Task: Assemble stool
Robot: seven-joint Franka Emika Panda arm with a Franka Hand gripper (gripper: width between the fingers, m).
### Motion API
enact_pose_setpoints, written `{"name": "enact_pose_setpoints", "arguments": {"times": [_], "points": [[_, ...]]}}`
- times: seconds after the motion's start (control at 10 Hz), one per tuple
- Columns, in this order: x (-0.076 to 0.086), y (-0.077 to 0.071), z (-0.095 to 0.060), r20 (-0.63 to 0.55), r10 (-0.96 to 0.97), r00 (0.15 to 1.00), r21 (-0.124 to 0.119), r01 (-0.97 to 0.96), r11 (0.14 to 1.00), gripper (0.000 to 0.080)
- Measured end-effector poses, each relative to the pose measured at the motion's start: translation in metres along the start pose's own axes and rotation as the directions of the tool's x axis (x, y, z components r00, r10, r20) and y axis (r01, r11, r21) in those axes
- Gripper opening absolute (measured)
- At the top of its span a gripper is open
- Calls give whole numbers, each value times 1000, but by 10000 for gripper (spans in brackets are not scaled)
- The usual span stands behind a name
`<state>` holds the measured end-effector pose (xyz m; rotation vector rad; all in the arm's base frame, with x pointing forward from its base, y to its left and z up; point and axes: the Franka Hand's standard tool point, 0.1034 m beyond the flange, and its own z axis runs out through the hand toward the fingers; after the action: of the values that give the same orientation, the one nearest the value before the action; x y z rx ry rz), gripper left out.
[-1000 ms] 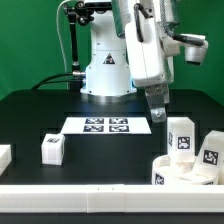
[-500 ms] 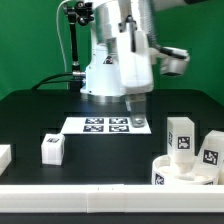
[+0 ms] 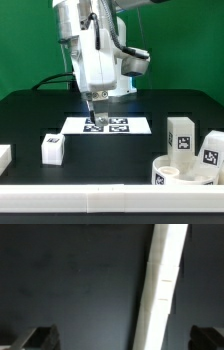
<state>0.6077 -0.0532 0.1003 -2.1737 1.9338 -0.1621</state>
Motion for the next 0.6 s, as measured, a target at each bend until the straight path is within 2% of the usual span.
{"name": "enact_pose_setpoints", "arguments": {"times": [0.1,0.2,0.3,0.5,0.6], "points": [[1,0,0,-1,-49,999,0,49,999,649],[-1,1,4,-19,-192,981,-25,191,981,649],[-7,3,12,-43,-402,914,-80,398,914,649],[-13,9,23,3,-642,766,-168,634,755,649],[-14,15,29,22,-679,734,-187,670,718,649]]}}
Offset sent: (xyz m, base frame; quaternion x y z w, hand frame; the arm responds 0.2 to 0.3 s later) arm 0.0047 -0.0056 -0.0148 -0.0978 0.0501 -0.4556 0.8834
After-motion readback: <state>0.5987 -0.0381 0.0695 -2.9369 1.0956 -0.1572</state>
